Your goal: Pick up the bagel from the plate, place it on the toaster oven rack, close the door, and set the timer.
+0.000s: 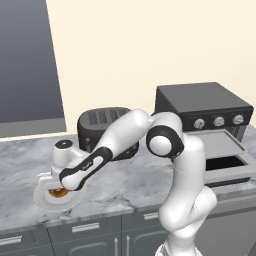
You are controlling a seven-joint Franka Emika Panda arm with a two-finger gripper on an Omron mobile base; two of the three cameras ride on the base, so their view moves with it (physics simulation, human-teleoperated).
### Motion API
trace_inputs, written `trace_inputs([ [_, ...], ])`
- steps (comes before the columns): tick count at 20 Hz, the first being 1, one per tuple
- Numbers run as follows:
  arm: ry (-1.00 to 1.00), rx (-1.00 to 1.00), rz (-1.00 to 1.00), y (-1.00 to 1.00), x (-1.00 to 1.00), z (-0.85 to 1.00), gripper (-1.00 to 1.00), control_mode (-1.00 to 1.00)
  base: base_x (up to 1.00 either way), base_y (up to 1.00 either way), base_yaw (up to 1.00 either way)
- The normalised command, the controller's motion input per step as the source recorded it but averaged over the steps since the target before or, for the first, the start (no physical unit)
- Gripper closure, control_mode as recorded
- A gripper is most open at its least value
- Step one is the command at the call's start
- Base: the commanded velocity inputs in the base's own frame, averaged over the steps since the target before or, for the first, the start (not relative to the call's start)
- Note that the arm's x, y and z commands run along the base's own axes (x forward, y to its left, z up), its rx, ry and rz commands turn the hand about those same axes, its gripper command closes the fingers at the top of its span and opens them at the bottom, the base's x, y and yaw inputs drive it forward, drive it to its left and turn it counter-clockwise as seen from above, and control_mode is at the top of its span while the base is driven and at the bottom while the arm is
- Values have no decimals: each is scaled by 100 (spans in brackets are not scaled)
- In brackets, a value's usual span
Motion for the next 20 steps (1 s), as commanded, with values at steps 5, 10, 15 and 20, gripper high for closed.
trace_inputs([
  [5, 0, 3, 0, 1, 0, -5, 100, -100, 0, 0, 0],
  [10, 0, 8, 0, 0, 0, 0, 100, -100, 0, 0, 0],
  [15, 0, 9, 0, 0, 0, 0, 100, -100, 0, 0, 0],
  [20, -1, 7, 0, 0, 0, 0, 100, -100, 0, 0, 0],
])
